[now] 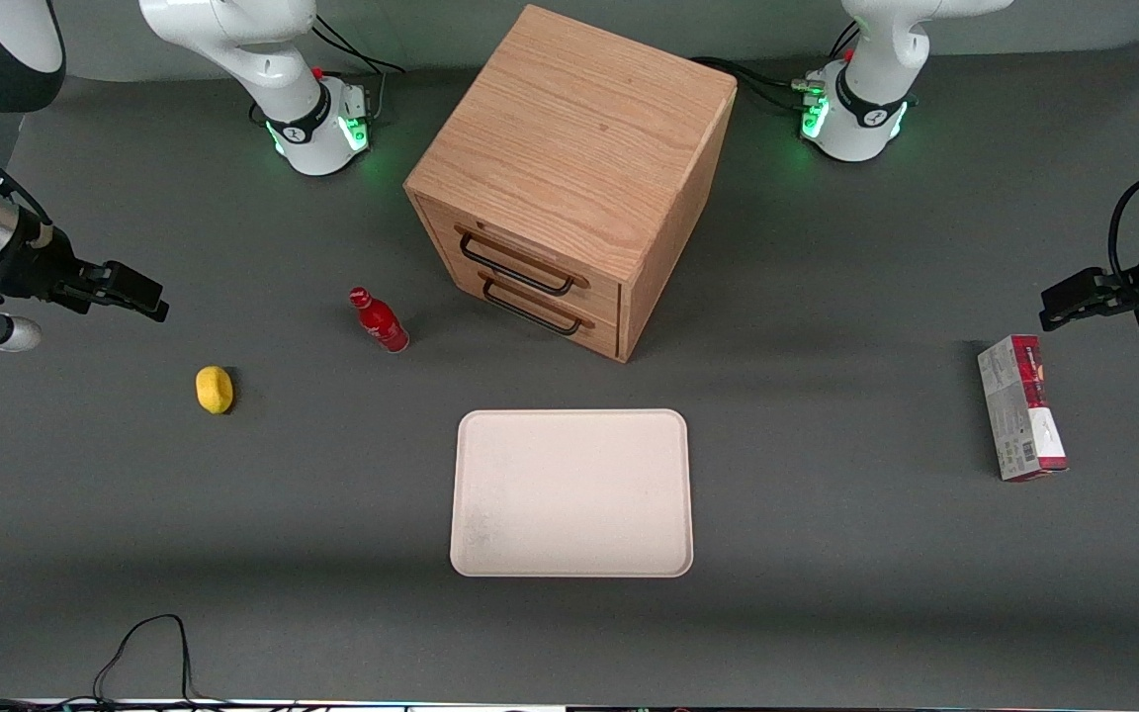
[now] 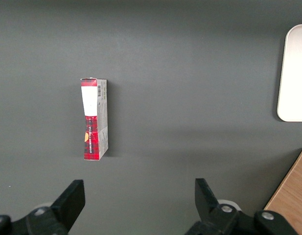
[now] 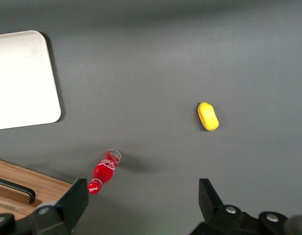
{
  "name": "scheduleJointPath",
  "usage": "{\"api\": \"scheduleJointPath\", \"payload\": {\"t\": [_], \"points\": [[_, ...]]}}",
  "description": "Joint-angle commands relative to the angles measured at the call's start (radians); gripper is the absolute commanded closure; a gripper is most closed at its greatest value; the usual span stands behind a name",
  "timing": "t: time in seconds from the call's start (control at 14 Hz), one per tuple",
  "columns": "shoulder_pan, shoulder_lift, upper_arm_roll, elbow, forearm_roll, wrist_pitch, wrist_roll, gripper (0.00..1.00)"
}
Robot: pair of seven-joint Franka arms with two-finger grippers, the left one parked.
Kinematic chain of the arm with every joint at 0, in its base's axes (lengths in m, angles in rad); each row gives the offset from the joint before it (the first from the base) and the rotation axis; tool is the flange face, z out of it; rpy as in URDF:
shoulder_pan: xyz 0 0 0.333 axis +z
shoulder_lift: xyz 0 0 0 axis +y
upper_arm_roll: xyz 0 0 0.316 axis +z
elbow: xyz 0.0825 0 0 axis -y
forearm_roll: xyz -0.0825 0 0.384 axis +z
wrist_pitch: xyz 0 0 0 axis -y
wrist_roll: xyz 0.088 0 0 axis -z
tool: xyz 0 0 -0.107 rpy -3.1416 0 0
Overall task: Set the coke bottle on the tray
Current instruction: 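Move the open right gripper toward the red Coca-Cola bottle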
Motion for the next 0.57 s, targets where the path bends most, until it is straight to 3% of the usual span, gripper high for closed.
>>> {"api": "scheduleJointPath", "payload": {"t": [0.0,0.29,0.43,0.5], "points": [[0.006,0.002,-0.005,0.033,-0.015,-0.035,-0.025,0.0],[0.058,0.004,0.011,-0.011,0.014,-0.029,-0.007,0.0],[0.075,-0.01,0.026,-0.078,0.081,-0.013,0.007,0.0],[0.092,-0.027,0.041,-0.123,0.085,0.014,0.02,0.0]]}}
